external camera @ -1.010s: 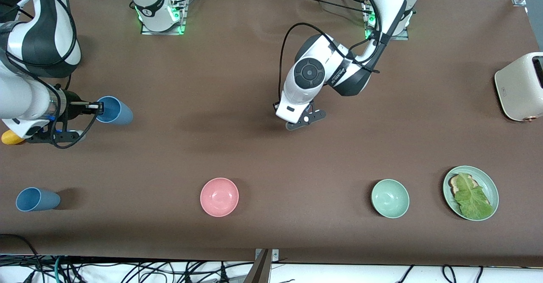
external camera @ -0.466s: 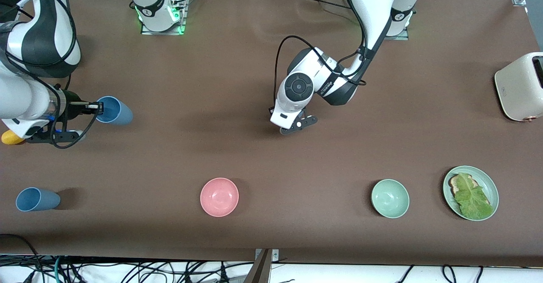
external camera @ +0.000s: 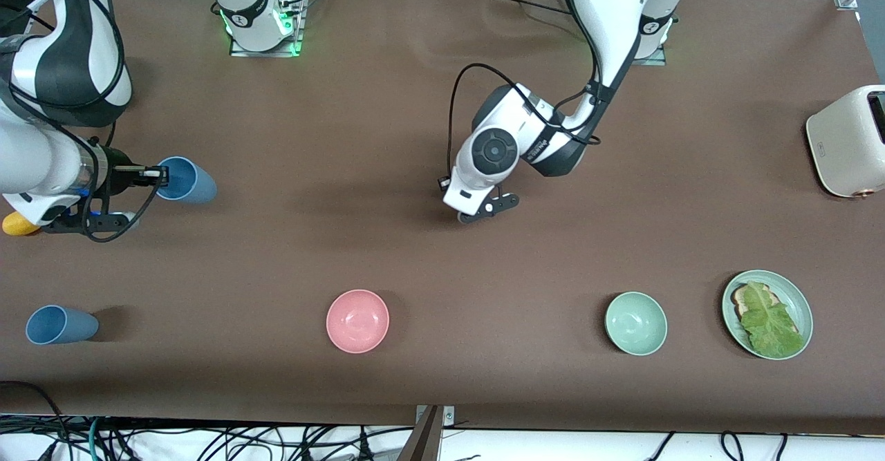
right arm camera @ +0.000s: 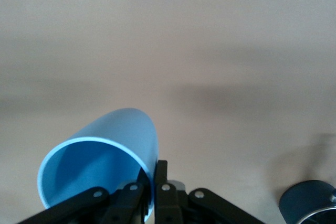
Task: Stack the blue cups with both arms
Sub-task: 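Set the tissue cup upright, open the left gripper and withdraw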
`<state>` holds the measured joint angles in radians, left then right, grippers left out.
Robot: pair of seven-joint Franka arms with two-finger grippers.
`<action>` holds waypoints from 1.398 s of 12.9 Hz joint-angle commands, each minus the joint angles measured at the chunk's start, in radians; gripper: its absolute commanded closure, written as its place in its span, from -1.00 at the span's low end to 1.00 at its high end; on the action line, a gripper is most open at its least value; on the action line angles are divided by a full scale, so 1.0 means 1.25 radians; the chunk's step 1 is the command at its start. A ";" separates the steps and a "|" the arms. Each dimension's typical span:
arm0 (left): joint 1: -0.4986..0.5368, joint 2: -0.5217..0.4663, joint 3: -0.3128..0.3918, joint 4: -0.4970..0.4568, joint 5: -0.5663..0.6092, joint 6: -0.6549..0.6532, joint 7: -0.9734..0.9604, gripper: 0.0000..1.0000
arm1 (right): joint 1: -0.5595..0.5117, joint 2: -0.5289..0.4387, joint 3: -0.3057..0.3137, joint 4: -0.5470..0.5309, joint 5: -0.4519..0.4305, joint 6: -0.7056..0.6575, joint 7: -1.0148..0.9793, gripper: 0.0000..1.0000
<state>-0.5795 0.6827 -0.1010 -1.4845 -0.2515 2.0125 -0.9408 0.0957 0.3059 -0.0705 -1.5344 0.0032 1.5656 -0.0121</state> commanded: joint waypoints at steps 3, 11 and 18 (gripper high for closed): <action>0.046 -0.010 0.005 0.120 -0.030 -0.192 0.030 -1.00 | 0.026 0.002 0.001 0.024 0.017 -0.015 0.012 1.00; 0.294 -0.063 0.003 0.160 0.188 -0.458 0.529 -1.00 | 0.198 0.007 0.002 0.036 0.091 0.033 0.322 1.00; 0.495 -0.072 0.001 0.080 0.194 -0.358 0.783 -1.00 | 0.451 0.128 0.002 0.159 0.156 0.148 0.733 1.00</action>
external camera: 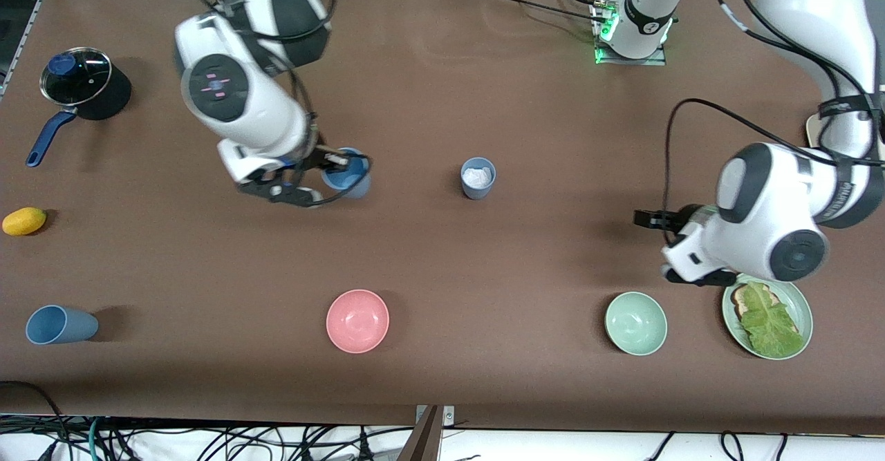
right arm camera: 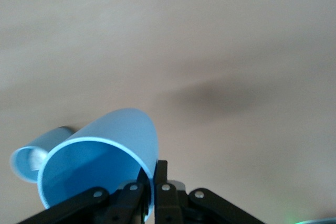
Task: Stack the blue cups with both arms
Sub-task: 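Carry the held cup over the tissue cup while the left gripper returns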
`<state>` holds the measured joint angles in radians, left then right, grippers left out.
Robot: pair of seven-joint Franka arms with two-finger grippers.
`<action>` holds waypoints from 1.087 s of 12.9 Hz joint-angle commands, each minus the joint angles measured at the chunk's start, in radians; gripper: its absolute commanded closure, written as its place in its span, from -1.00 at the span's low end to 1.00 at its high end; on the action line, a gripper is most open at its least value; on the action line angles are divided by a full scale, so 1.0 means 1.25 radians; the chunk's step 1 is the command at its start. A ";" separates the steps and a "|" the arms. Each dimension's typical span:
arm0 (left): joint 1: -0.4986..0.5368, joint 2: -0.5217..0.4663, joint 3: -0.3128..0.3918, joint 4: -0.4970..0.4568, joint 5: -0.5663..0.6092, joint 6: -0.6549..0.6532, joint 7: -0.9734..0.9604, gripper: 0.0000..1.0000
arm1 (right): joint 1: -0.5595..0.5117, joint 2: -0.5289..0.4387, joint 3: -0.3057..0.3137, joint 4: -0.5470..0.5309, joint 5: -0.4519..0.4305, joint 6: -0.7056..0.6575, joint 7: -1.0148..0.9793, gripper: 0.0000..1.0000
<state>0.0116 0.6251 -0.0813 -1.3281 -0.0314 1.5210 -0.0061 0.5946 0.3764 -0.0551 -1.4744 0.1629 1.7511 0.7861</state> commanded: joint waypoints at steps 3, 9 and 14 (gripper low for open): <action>0.029 -0.026 -0.009 -0.063 0.028 0.073 0.036 -1.00 | 0.111 0.122 -0.010 0.155 0.087 0.087 0.187 1.00; 0.046 -0.276 -0.014 -0.337 0.085 0.190 0.106 -1.00 | 0.178 0.190 -0.011 0.150 0.088 0.183 0.251 1.00; 0.091 -0.479 -0.015 -0.457 0.084 0.146 0.179 -1.00 | 0.201 0.198 -0.010 0.135 0.094 0.183 0.251 1.00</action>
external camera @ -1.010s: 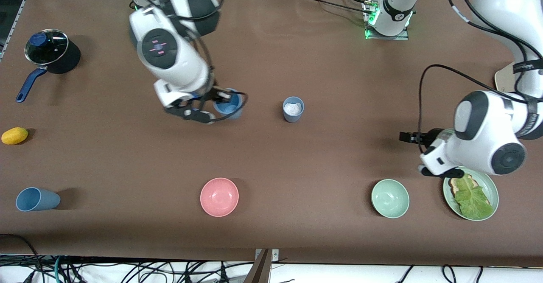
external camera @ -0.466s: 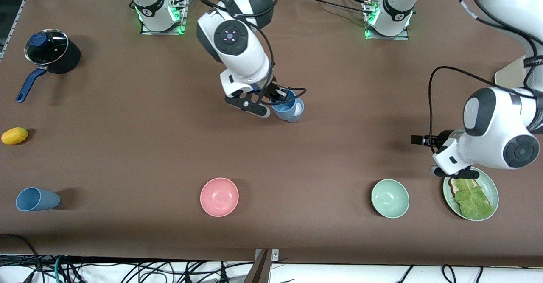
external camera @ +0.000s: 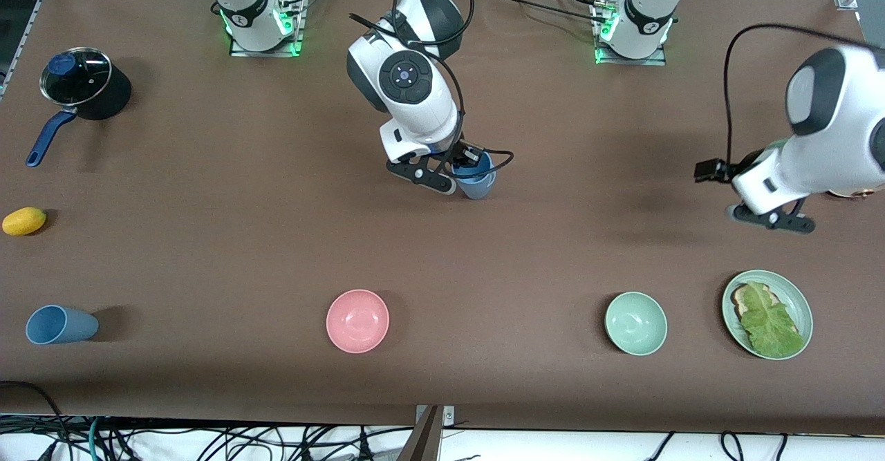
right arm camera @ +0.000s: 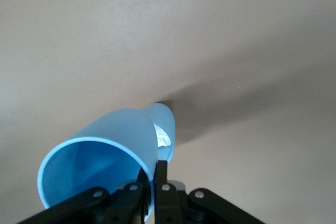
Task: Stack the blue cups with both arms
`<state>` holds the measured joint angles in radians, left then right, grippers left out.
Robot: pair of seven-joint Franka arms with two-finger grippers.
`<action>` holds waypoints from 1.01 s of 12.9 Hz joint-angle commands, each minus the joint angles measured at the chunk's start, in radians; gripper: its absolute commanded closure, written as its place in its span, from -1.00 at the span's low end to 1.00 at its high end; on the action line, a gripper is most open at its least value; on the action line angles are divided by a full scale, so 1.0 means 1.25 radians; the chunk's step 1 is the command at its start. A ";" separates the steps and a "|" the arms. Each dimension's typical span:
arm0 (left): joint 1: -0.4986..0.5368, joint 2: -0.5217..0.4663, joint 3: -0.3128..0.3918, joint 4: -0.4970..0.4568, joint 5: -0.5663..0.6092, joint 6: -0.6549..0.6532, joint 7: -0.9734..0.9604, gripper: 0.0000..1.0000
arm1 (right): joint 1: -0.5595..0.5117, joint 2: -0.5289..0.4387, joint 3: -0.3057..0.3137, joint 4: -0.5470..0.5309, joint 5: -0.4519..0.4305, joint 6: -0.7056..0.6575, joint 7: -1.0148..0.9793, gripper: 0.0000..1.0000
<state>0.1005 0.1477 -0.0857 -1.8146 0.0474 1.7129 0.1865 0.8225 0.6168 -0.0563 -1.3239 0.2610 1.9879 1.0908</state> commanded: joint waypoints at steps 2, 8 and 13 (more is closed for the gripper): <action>0.020 -0.129 -0.011 -0.027 0.011 -0.056 0.024 -1.00 | 0.022 0.007 -0.009 0.001 0.016 -0.007 0.007 1.00; 0.020 -0.138 -0.008 0.095 -0.032 -0.118 0.012 -1.00 | 0.033 0.015 -0.010 -0.012 0.016 0.009 0.007 1.00; 0.012 -0.121 -0.012 0.123 -0.038 -0.121 -0.058 -1.00 | 0.035 0.022 -0.010 -0.011 0.013 0.012 0.007 0.26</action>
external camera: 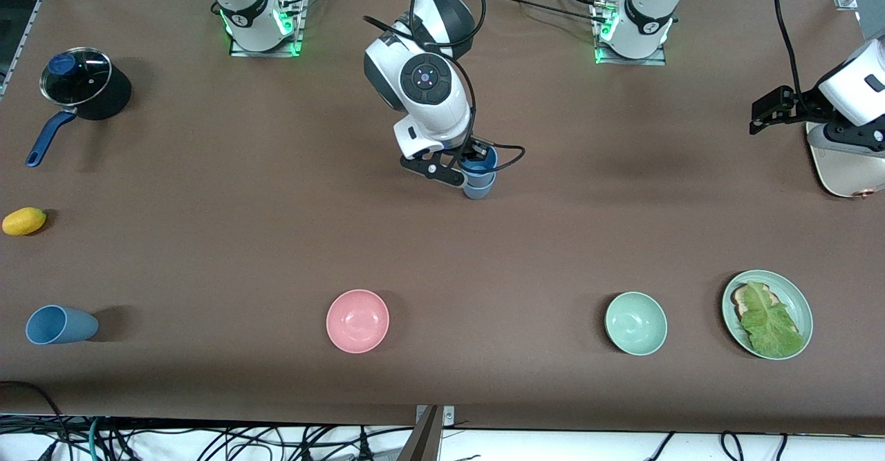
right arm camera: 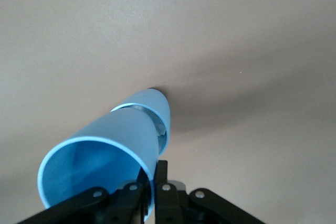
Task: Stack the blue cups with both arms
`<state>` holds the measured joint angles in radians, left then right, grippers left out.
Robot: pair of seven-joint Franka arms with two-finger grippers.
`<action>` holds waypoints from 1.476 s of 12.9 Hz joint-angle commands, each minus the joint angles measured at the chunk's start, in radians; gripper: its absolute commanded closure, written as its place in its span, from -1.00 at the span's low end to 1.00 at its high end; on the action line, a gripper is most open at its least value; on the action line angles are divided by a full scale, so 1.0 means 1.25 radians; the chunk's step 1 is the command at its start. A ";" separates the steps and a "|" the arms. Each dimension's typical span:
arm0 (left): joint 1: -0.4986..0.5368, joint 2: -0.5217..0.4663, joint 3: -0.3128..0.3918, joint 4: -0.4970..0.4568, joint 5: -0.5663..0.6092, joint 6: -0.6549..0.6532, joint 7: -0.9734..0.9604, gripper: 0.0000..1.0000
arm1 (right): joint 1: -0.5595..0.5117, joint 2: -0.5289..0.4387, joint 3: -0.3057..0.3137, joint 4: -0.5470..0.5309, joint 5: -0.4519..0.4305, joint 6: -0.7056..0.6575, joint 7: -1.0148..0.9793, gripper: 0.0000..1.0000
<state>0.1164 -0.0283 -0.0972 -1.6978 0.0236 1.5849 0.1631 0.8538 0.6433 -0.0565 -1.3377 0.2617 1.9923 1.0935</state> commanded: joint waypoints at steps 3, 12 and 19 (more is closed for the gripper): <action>-0.007 0.030 -0.006 0.033 -0.018 -0.020 -0.113 -1.00 | 0.002 -0.007 -0.017 0.009 0.005 -0.003 -0.014 -0.27; -0.004 0.042 -0.023 0.064 -0.018 -0.028 -0.247 -1.00 | -0.186 -0.163 -0.145 0.023 0.013 -0.257 -0.450 -0.99; -0.002 0.048 -0.017 0.059 -0.061 -0.009 -0.278 -1.00 | -0.241 -0.258 -0.356 0.006 -0.009 -0.419 -0.743 -1.00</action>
<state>0.1142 0.0106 -0.1188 -1.6488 -0.0281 1.5718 -0.1663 0.5771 0.3777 -0.5016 -1.2963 0.2604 1.5002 0.1967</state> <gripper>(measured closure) 0.000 0.000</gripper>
